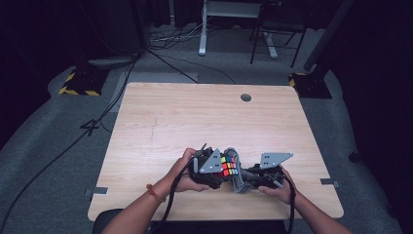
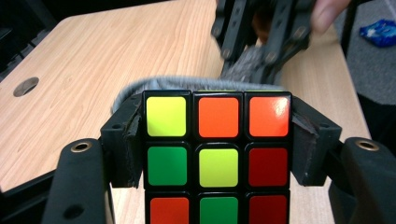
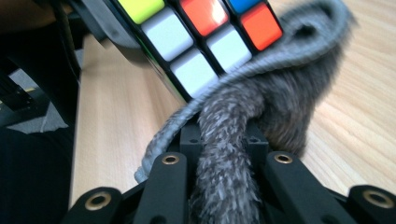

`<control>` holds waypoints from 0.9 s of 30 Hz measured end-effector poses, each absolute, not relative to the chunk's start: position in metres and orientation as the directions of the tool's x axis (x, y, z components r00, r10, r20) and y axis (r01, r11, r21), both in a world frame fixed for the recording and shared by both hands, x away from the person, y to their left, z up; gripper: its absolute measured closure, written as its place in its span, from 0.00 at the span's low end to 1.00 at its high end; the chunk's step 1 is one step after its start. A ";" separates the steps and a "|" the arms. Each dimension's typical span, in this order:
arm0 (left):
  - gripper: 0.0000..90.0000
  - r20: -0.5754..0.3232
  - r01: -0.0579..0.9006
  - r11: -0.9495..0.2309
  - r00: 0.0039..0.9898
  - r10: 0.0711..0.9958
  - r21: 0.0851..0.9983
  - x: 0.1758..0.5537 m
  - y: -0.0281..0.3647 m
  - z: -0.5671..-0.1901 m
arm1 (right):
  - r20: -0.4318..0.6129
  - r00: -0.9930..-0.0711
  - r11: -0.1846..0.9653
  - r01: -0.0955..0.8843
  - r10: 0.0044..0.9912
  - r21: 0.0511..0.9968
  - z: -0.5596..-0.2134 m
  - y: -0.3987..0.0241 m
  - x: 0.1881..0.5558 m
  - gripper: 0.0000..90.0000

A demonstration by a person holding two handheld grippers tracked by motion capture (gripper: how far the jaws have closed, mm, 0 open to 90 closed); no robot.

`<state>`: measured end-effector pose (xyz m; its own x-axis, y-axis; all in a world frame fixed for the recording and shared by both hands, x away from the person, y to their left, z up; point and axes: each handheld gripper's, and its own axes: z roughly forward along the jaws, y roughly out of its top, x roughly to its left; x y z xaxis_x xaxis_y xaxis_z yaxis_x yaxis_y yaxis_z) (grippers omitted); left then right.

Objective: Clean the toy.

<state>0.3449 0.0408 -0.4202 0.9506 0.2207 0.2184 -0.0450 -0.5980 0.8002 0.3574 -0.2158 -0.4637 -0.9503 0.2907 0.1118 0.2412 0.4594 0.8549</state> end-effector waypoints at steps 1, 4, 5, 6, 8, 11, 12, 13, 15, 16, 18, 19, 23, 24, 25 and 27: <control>0.37 0.207 -0.041 -0.589 0.954 0.217 0.807 0.346 0.042 -0.420 | 0.106 -0.950 0.460 0.238 0.293 0.856 -0.463 -0.215 0.356 0.86; 0.36 0.191 -0.025 -0.586 0.956 0.224 0.810 0.348 0.042 -0.421 | 0.143 -0.947 0.426 0.260 0.288 0.867 -0.463 -0.218 0.355 0.86; 0.35 0.193 -0.019 -0.594 0.954 0.231 0.804 0.349 0.042 -0.422 | 0.139 -0.948 0.420 0.255 0.287 0.871 -0.462 -0.218 0.354 0.86; 0.34 0.193 -0.015 -0.601 0.953 0.233 0.799 0.350 0.042 -0.424 | 0.144 -0.948 0.406 0.255 0.284 0.877 -0.461 -0.218 0.354 0.86; 0.33 0.187 -0.004 -0.607 0.953 0.237 0.794 0.351 0.041 -0.425 | 0.139 -0.949 0.396 0.247 0.281 0.884 -0.458 -0.219 0.353 0.86; 0.31 0.199 0.004 -0.633 0.947 0.250 0.775 0.352 0.038 -0.428 | 0.146 -0.950 0.376 0.246 0.276 0.893 -0.457 -0.220 0.353 0.86; 0.30 0.208 0.004 -0.643 0.945 0.254 0.766 0.352 0.037 -0.430 | 0.136 -0.952 0.375 0.236 0.274 0.896 -0.456 -0.220 0.352 0.86; 0.29 0.209 0.011 -0.654 0.944 0.257 0.756 0.352 0.036 -0.432 | 0.133 -0.953 0.371 0.231 0.271 0.900 -0.455 -0.219 0.352 0.86; 0.30 0.208 0.009 -0.659 0.946 0.250 0.752 0.352 0.036 -0.433 | 0.111 -0.957 0.381 0.212 0.269 0.900 -0.452 -0.218 0.350 0.86; 0.30 0.206 0.009 -0.655 0.946 0.250 0.755 0.353 0.036 -0.432 | 0.095 -0.957 0.385 0.201 0.275 0.901 -0.451 -0.218 0.349 0.86; 0.33 0.196 0.008 -0.638 0.948 0.249 0.770 0.353 0.039 -0.429 | 0.101 -0.955 0.368 0.204 0.280 0.907 -0.449 -0.220 0.349 0.86; 0.35 0.190 0.007 -0.630 0.951 0.246 0.777 0.353 0.040 -0.428 | 0.094 -0.954 0.362 0.197 0.284 0.911 -0.448 -0.222 0.350 0.86; 0.36 0.209 -0.013 -0.632 0.949 0.236 0.775 0.352 0.040 -0.423 | 0.076 -0.951 0.383 0.193 0.300 0.904 -0.444 -0.221 0.349 0.86; 0.36 0.203 -0.013 -0.631 0.952 0.230 0.776 0.351 0.040 -0.423 | 0.066 -0.951 0.395 0.188 0.302 0.899 -0.445 -0.219 0.349 0.86; 0.36 0.194 -0.010 -0.626 0.954 0.227 0.780 0.351 0.041 -0.423 | 0.060 -0.951 0.410 0.187 0.303 0.893 -0.446 -0.219 0.349 0.86; 0.36 0.191 -0.015 -0.611 0.956 0.223 0.791 0.351 0.042 -0.420 | 0.042 -0.950 0.456 0.187 0.309 0.870 -0.451 -0.216 0.350 0.86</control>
